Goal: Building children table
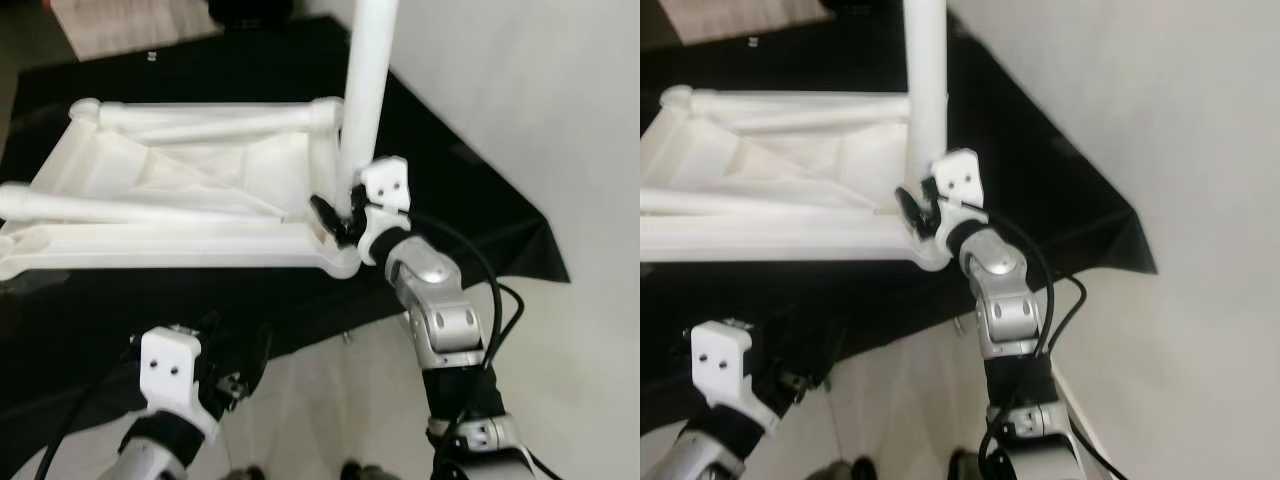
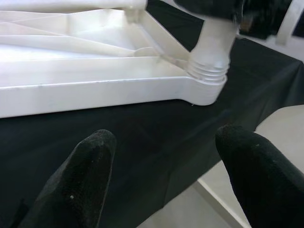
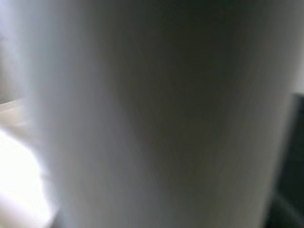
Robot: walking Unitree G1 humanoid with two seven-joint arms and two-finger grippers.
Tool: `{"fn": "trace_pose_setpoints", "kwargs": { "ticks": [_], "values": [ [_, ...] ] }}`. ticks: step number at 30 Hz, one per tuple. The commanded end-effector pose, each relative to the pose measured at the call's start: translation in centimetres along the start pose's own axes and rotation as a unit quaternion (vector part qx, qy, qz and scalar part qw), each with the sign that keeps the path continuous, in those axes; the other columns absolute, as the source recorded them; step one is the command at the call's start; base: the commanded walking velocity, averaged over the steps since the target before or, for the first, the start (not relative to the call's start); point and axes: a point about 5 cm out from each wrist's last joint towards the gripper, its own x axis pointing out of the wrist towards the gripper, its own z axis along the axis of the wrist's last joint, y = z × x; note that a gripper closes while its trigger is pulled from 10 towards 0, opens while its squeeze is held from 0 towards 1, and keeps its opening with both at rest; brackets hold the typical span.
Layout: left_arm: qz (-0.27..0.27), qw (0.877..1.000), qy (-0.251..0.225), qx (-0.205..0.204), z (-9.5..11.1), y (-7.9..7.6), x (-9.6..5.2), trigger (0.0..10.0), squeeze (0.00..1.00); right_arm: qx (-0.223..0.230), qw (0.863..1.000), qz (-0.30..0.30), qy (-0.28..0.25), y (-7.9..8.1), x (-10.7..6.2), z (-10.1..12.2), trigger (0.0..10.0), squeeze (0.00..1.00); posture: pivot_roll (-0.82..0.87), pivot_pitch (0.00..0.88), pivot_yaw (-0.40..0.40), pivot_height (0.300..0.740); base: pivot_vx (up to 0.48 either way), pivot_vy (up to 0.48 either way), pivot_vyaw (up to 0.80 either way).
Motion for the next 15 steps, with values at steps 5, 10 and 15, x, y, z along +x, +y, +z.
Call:
{"fn": "trace_pose_setpoints", "kwargs": {
  "ticks": [5,10,15],
  "values": [
    [-0.001,1.000,0.014,-0.010,-0.5,0.0,0.0,10.0,0.00,-0.062,0.975,0.211,-0.023,0.5,1.3,0.9,10.0,0.00,0.07,0.253,-0.026,0.740,0.000,0.000,0.00],
    [-0.001,1.000,0.013,-0.009,-0.5,-0.1,-0.1,10.0,0.00,-0.066,0.953,0.294,-0.016,0.1,2.0,1.5,10.0,0.00,0.07,0.257,-0.037,0.740,0.000,0.000,0.00],
    [0.002,1.000,0.012,-0.010,-0.4,-0.2,-0.2,10.0,0.00,-0.058,0.927,0.368,-0.027,0.0,2.6,3.0,10.0,0.00,0.07,0.261,-0.038,0.740,0.000,0.000,0.00]
  ]
}}
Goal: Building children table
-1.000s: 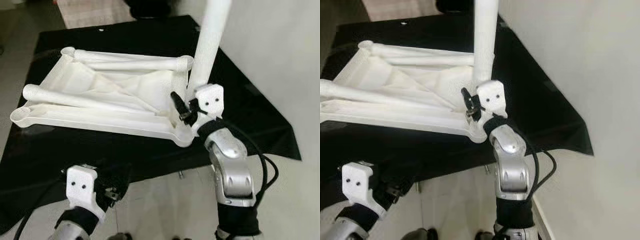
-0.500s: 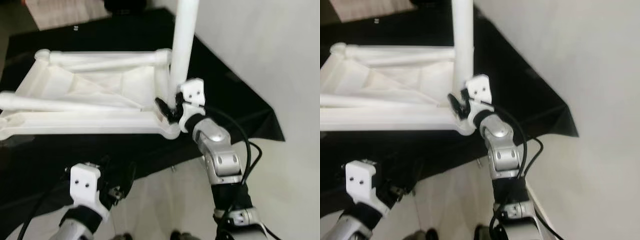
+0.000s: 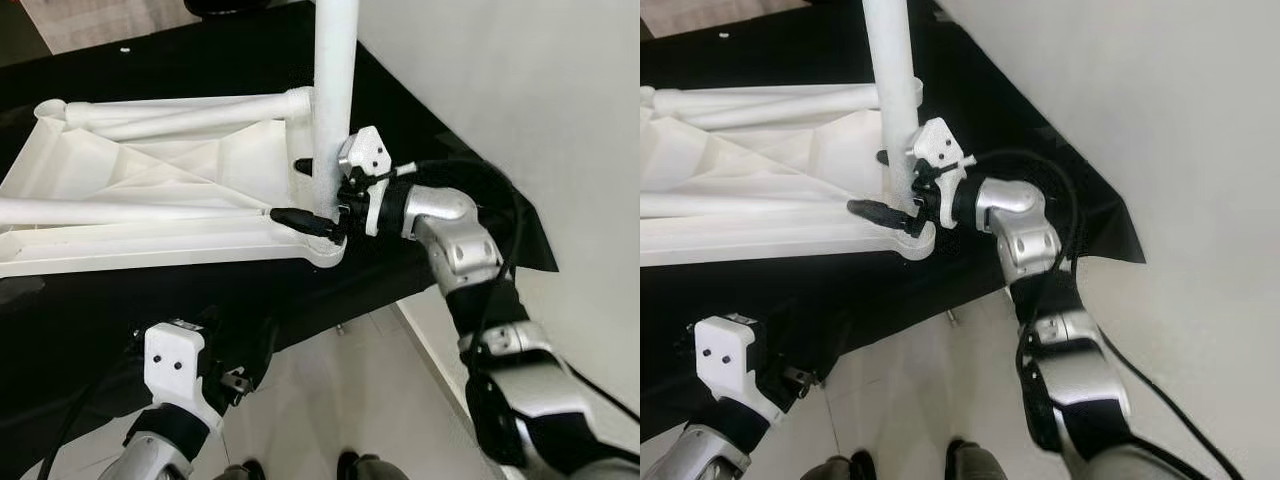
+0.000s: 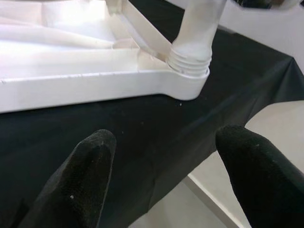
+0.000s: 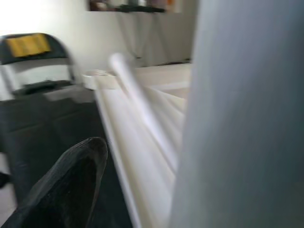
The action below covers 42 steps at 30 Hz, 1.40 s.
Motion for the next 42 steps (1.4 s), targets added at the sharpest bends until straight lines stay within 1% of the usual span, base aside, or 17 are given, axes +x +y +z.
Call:
{"fn": "trace_pose_setpoints", "kwargs": {
  "ticks": [1,2,3,4,13,22,24,25,26,27,28,29,31,32,38,39,42],
  "values": [
    [0.006,1.000,0.012,-0.003,-0.4,0.0,-0.2,10.0,0.00,-0.007,0.999,0.035,-0.012,0.6,1.0,0.4,10.0,0.00,0.07,0.261,-0.038,0.740,0.000,0.000,0.00],
    [0.005,1.000,0.012,-0.004,-0.4,0.0,-0.3,10.0,0.00,-0.006,0.999,0.044,-0.016,0.4,1.1,0.6,9.4,0.00,0.07,0.262,-0.037,0.740,0.000,0.000,0.00],
    [0.005,1.000,0.012,-0.004,-0.4,0.0,-0.3,10.0,0.00,-0.005,0.999,0.049,-0.020,0.3,1.2,0.8,4.2,0.00,0.07,0.262,-0.037,0.740,0.000,0.000,0.00],
    [0.005,1.000,0.013,-0.004,-0.4,-0.1,-0.3,10.0,0.00,0.001,0.998,0.058,-0.028,0.2,1.2,1.0,0.0,0.00,0.07,0.266,-0.038,0.740,0.000,0.000,0.00],
    [0.007,1.000,0.015,-0.006,-0.3,-0.1,-0.5,10.0,0.00,0.003,0.994,0.090,-0.054,0.0,1.3,1.3,0.0,0.00,0.07,0.268,-0.036,0.740,0.000,0.000,0.00],
    [0.006,1.000,0.015,-0.009,-0.5,-0.1,-0.4,10.0,0.00,0.004,0.997,-0.013,-0.071,-0.5,-0.1,0.6,0.0,0.00,0.06,0.260,-0.040,0.740,0.000,0.000,0.00],
    [0.006,1.000,0.016,-0.009,-0.7,-0.1,-0.5,10.0,0.00,0.059,0.988,-0.135,-0.055,1.3,0.2,-1.5,0.0,0.00,0.05,0.243,-0.067,0.740,0.000,0.000,0.00],
    [0.006,1.000,0.016,-0.009,-0.7,-0.1,-0.5,10.0,0.00,0.059,0.988,-0.135,-0.055,1.3,0.2,-1.5,0.0,0.00,0.05,0.243,-0.067,0.740,0.000,0.000,0.00],
    [0.007,1.000,0.016,-0.009,-0.7,0.1,-0.5,10.0,0.00,0.076,0.947,-0.313,0.001,2.0,0.2,-3.5,0.0,0.00,0.03,0.239,-0.055,0.740,0.000,0.000,0.00],
    [0.007,1.000,0.016,-0.009,-0.7,0.1,-0.5,10.0,0.00,0.076,0.947,-0.313,0.001,2.0,0.2,-3.5,0.0,0.00,0.03,0.239,-0.055,0.740,0.000,0.000,0.00],
    [0.008,1.000,0.014,-0.010,-0.7,0.2,-0.4,10.0,0.00,0.083,0.915,-0.393,0.038,4.0,0.1,-5.1,0.0,0.00,0.03,0.237,-0.041,0.740,0.000,0.000,0.00],
    [0.008,1.000,0.014,-0.010,-0.7,0.2,-0.4,10.0,0.00,0.083,0.915,-0.393,0.038,4.0,0.1,-5.1,0.0,0.00,0.03,0.237,-0.041,0.740,0.000,0.000,0.00],
    [0.003,1.000,0.015,-0.005,-0.6,0.2,-0.1,10.0,0.00,0.101,0.890,-0.440,0.064,6.1,0.9,-6.2,0.0,0.00,0.05,0.234,-0.037,0.740,0.000,0.000,0.00],
    [0.003,1.000,0.017,-0.003,-0.7,0.4,-0.1,10.0,0.00,0.098,0.899,-0.424,0.053,6.0,1.7,-5.9,0.0,0.00,0.05,0.217,-0.023,0.740,0.000,0.000,0.00],
    [0.004,1.000,0.020,-0.003,-0.9,0.7,-0.1,10.0,0.00,0.094,0.902,-0.420,0.036,4.6,2.5,-5.1,0.0,0.00,0.05,0.210,-0.023,0.740,0.000,0.000,0.00],
    [0.005,1.000,0.018,-0.003,-0.9,0.7,0.0,10.0,0.00,0.093,0.907,-0.409,0.029,4.5,2.7,-4.7,10.0,0.00,0.05,0.212,-0.020,0.740,0.000,0.000,0.00],
    [0.006,1.000,0.016,-0.003,-0.8,0.8,0.1,10.0,0.00,0.092,0.912,-0.400,0.013,4.8,2.9,-3.6,10.0,0.00,0.05,0.214,-0.020,0.740,0.000,0.000,0.00]
  ]
}}
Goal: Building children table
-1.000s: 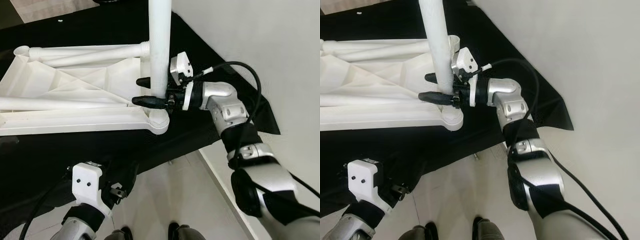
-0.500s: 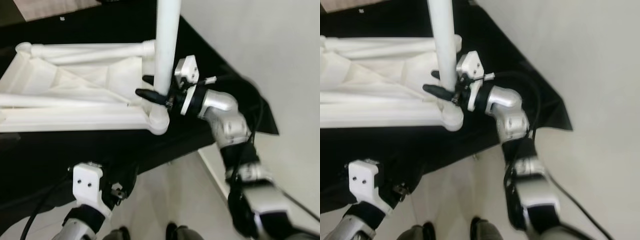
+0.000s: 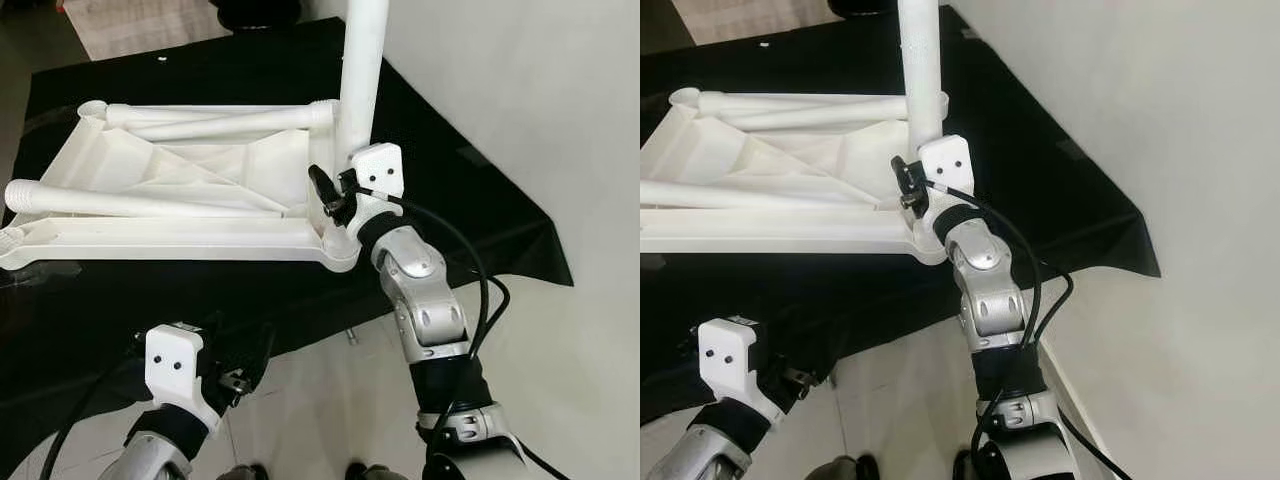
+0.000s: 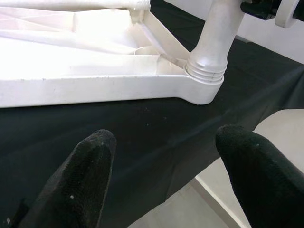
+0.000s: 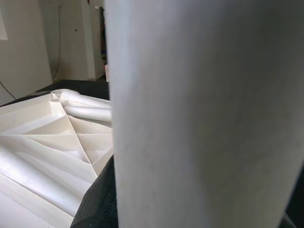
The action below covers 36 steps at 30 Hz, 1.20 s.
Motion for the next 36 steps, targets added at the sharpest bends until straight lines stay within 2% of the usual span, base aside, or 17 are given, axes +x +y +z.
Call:
{"fn": "trace_pose_setpoints", "kwargs": {
  "ticks": [1,4,5,6,7,9,10,16,21,23,25,26,29,33,34,35,36],
  "values": [
    [0.001,1.000,0.008,-0.001,-0.3,0.2,-0.1,10.0,0.00,0.050,0.997,0.051,0.031,2.5,0.6,-0.8,10.0,1.00,0.05,0.218,-0.021,0.740,0.000,0.000,0.00],
    [0.001,1.000,0.008,-0.001,-0.3,0.2,-0.1,10.0,0.00,0.058,0.995,0.081,0.017,2.6,0.8,0.0,10.0,1.00,0.05,0.218,-0.021,0.740,0.000,0.000,0.00],
    [0.000,1.000,0.007,-0.002,-0.3,0.1,-0.1,10.0,0.00,0.073,0.985,0.159,-0.007,2.3,1.5,1.0,10.0,1.00,0.05,0.222,-0.025,0.740,0.000,0.000,0.00],
    [0.000,1.000,0.007,-0.002,-0.3,0.1,-0.1,10.0,0.00,0.073,0.985,0.159,-0.007,2.3,1.5,1.0,10.0,1.00,0.05,0.222,-0.025,0.740,0.000,0.000,0.00],
    [0.000,1.000,0.006,-0.003,-0.3,0.0,0.0,10.0,0.00,0.046,0.978,0.202,-0.032,1.4,2.2,1.9,10.0,1.00,0.05,0.224,-0.027,0.740,0.000,0.000,0.00],
    [0.000,1.000,0.006,-0.003,-0.3,0.0,0.0,10.0,0.00,0.037,0.977,0.205,-0.035,1.1,2.4,2.0,10.0,1.00,0.05,0.224,-0.027,0.740,0.000,0.000,0.00],
    [0.000,1.000,0.005,-0.004,-0.2,0.0,0.0,10.0,0.00,0.030,0.967,0.251,-0.038,0.8,2.7,2.3,10.0,0.00,0.05,0.228,-0.032,0.740,0.000,0.000,0.00],
    [0.001,1.000,0.002,-0.007,-0.1,-0.2,0.0,10.0,0.00,-0.005,0.913,0.406,-0.037,-0.1,3.4,3.6,10.0,0.00,0.06,0.233,-0.038,0.740,0.000,0.000,0.00],
    [0.001,1.000,0.002,-0.007,-0.1,-0.2,0.0,10.0,0.00,-0.006,0.909,0.414,-0.038,-0.1,3.5,3.6,10.0,0.00,0.06,0.233,-0.038,0.740,0.000,0.000,0.00],
    [0.003,1.000,0.002,-0.008,-0.1,-0.2,-0.1,10.0,0.00,-0.005,0.885,0.464,-0.033,0.0,3.7,4.0,10.0,0.00,0.08,0.241,-0.035,0.740,0.000,0.000,0.00],
    [0.003,1.000,0.002,-0.008,-0.1,-0.2,-0.1,10.0,0.00,-0.006,0.875,0.483,-0.032,0.0,3.8,4.2,10.0,0.00,0.08,0.241,-0.035,0.740,0.000,0.000,0.00],
    [0.003,1.000,0.003,-0.008,-0.1,-0.2,-0.1,10.0,0.00,-0.009,0.843,0.538,-0.017,-0.2,3.5,4.0,10.0,0.00,0.09,0.243,-0.034,0.740,0.000,0.000,0.00],
    [0.003,1.000,0.004,-0.009,-0.1,-0.3,-0.1,10.0,0.00,-0.021,0.825,0.565,-0.004,-0.3,3.2,3.6,10.0,0.00,0.09,0.244,-0.036,0.740,0.000,0.000,0.00],
    [0.004,1.000,0.004,-0.009,-0.1,-0.3,-0.2,10.0,0.00,-0.020,0.823,0.568,-0.001,-0.5,3.2,3.5,10.0,0.00,0.09,0.246,-0.037,0.740,0.000,0.000,0.00],
    [0.005,1.000,0.004,-0.009,-0.1,-0.3,-0.2,10.0,0.00,-0.018,0.823,0.567,-0.002,-0.5,3.3,3.5,7.2,0.00,0.09,0.247,-0.037,0.740,0.000,0.000,0.00],
    [0.005,1.000,0.004,-0.009,-0.1,-0.3,-0.2,10.0,0.00,-0.018,0.823,0.567,-0.002,-0.5,3.3,3.5,7.2,0.00,0.09,0.247,-0.037,0.740,0.000,0.000,0.00],
    [0.005,1.000,0.004,-0.010,-0.1,-0.3,-0.2,10.0,0.00,-0.016,0.825,0.566,-0.005,-0.6,3.3,3.6,1.9,0.00,0.09,0.247,-0.035,0.740,0.000,0.000,0.00]
  ]
}}
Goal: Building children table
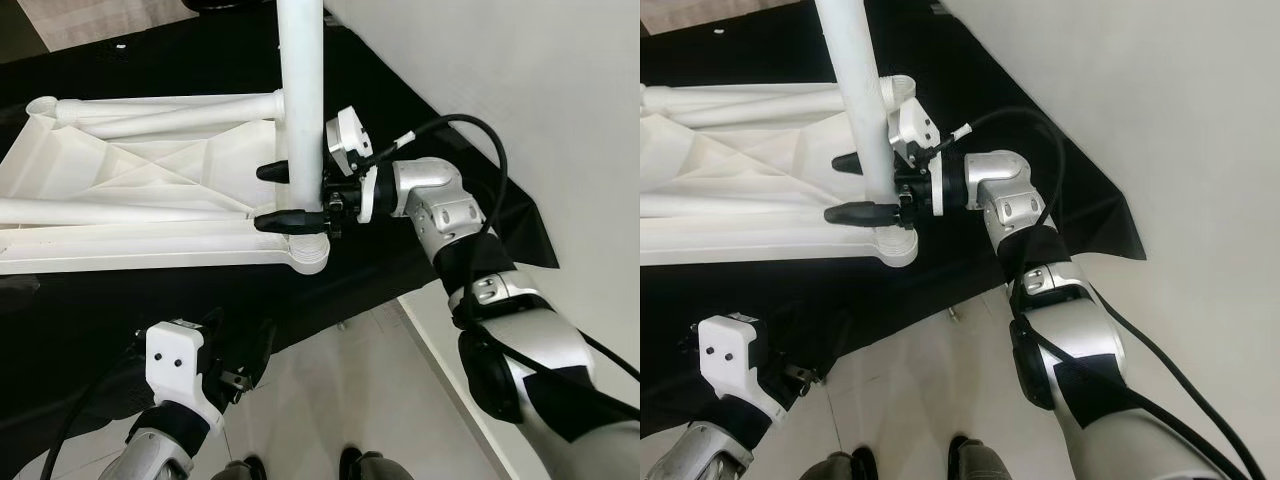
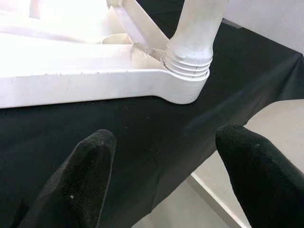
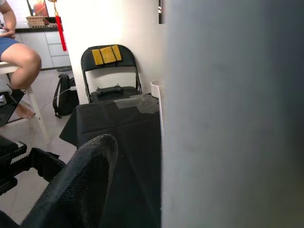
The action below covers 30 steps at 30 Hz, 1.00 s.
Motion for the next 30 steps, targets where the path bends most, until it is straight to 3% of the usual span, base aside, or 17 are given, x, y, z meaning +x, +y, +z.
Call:
{"fn": "trace_pose_setpoints", "kwargs": {
  "ticks": [1,2,13,17,19,20,21,22,23,24,25,26,27,28,30],
  "values": [
    [0.003,1.000,0.005,-0.005,-0.1,-0.2,-0.3,10.0,0.00,-0.004,1.000,0.024,-0.003,0.2,0.8,0.2,1.9,0.00,0.09,0.247,-0.035,0.740,0.000,0.000,0.00],
    [0.003,1.000,0.006,-0.005,-0.1,-0.2,-0.3,10.0,0.00,-0.002,1.000,0.021,-0.007,0.2,0.8,0.2,0.0,0.00,0.09,0.249,-0.034,0.740,0.000,0.000,0.00],
    [0.000,1.000,0.007,-0.008,-0.1,-0.2,-0.3,10.0,0.00,0.001,1.000,-0.004,-0.007,-0.1,-0.1,-0.5,0.0,0.00,0.07,0.249,-0.028,0.740,0.000,0.000,0.00],
    [0.000,1.000,0.007,-0.010,-0.1,-0.3,-0.4,10.0,0.00,0.001,0.999,-0.034,-0.017,0.1,-1.2,-1.2,0.0,0.00,0.06,0.249,-0.033,0.740,0.000,0.000,0.00],
    [0.000,1.000,0.007,-0.010,-0.2,-0.4,-0.4,10.0,0.00,0.009,0.998,-0.063,-0.020,0.6,-2.0,-1.9,0.0,0.00,0.05,0.248,-0.041,0.740,0.000,0.000,0.00],
    [0.000,1.000,0.007,-0.011,-0.2,-0.4,-0.5,10.0,0.00,0.025,0.993,-0.113,-0.023,1.2,-2.4,-2.6,0.0,0.00,0.05,0.251,-0.048,0.740,0.000,0.000,0.00],
    [0.000,1.000,0.007,-0.011,-0.2,-0.4,-0.5,10.0,0.00,0.025,0.993,-0.113,-0.023,1.2,-2.4,-2.6,0.0,0.00,0.05,0.251,-0.048,0.740,0.000,0.000,0.00],
    [0.001,1.000,0.007,-0.011,-0.2,-0.4,-0.6,10.0,0.00,0.056,0.976,-0.211,0.000,2.0,-2.2,-4.2,0.0,0.00,0.05,0.256,-0.046,0.740,0.000,0.000,0.00],
    [0.001,1.000,0.007,-0.010,-0.1,-0.3,-0.7,10.0,0.00,0.073,0.943,-0.321,0.042,2.9,-2.3,-5.8,0.0,0.00,0.04,0.257,-0.043,0.740,0.000,0.000,0.00],
    [0.002,1.000,0.008,-0.010,-0.1,-0.2,-0.7,10.0,0.00,0.084,0.889,-0.440,0.093,3.6,-3.2,-7.3,0.0,0.00,0.03,0.257,-0.040,0.740,0.000,0.000,0.00],
    [0.002,1.000,0.009,-0.011,-0.1,-0.2,-0.7,10.0,0.00,0.104,0.845,-0.511,0.118,5.3,-3.9,-8.3,0.0,0.00,0.03,0.257,-0.036,0.740,0.000,0.000,0.00],
    [0.002,1.000,0.009,-0.011,-0.1,-0.2,-0.7,10.0,0.00,0.104,0.845,-0.511,0.118,5.3,-3.9,-8.3,0.0,0.00,0.03,0.257,-0.036,0.740,0.000,0.000,0.00],
    [0.000,1.000,0.009,-0.011,-0.1,-0.1,-0.7,10.0,0.00,0.098,0.820,-0.547,0.136,6.4,-4.5,-8.6,0.0,0.00,0.03,0.254,-0.032,0.740,0.000,0.000,0.00],
    [-0.001,1.000,0.011,-0.010,-0.2,-0.1,-0.7,10.0,0.00,0.098,0.807,-0.566,0.139,6.9,-4.8,-8.8,0.0,0.00,0.03,0.247,-0.025,0.740,0.000,0.000,0.00],
    [-0.003,1.000,0.012,-0.010,-0.2,-0.1,-0.6,10.0,0.00,0.095,0.803,-0.572,0.138,6.9,-4.9,-8.9,0.0,0.00,0.03,0.240,-0.023,0.740,0.000,0.000,0.00]
  ]
}}
